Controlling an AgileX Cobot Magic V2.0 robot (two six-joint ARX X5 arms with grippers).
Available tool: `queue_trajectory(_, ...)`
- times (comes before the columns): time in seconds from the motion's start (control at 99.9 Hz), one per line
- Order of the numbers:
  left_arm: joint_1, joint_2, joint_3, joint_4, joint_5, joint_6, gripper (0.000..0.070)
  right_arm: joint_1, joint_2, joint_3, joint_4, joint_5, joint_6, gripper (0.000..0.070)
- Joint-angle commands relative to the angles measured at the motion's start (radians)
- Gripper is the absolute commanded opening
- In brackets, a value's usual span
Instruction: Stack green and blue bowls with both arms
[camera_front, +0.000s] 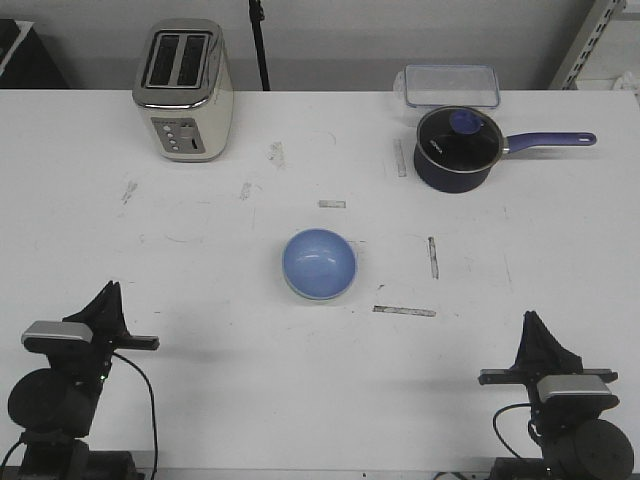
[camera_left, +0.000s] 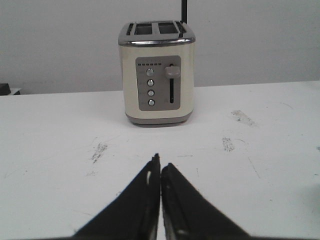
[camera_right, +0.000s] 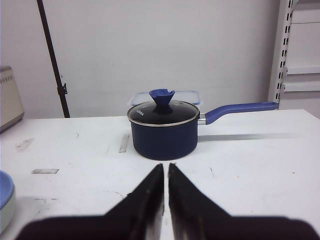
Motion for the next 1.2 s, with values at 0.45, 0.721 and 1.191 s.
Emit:
queue_trajectory(0.45,0.001,-0.237,0.003,0.011,-0.002,0.001,0.0001,0.001,-0.005,0.000,0.013,-0.001,0.013,0.0005)
queue_trajectory(0.721,-0.063,-0.238,-0.127,0.093,-0.066,0.003,0.0001,0.001,-0.005,0.000,0.013,0.000,0.013,0.0005)
queue_trajectory(1.191,-0.051,-0.243,-0.340,0.174,-0.061,0.001,0.0001,0.001,-0.005,0.000,0.013,-0.001,0.013,0.0004)
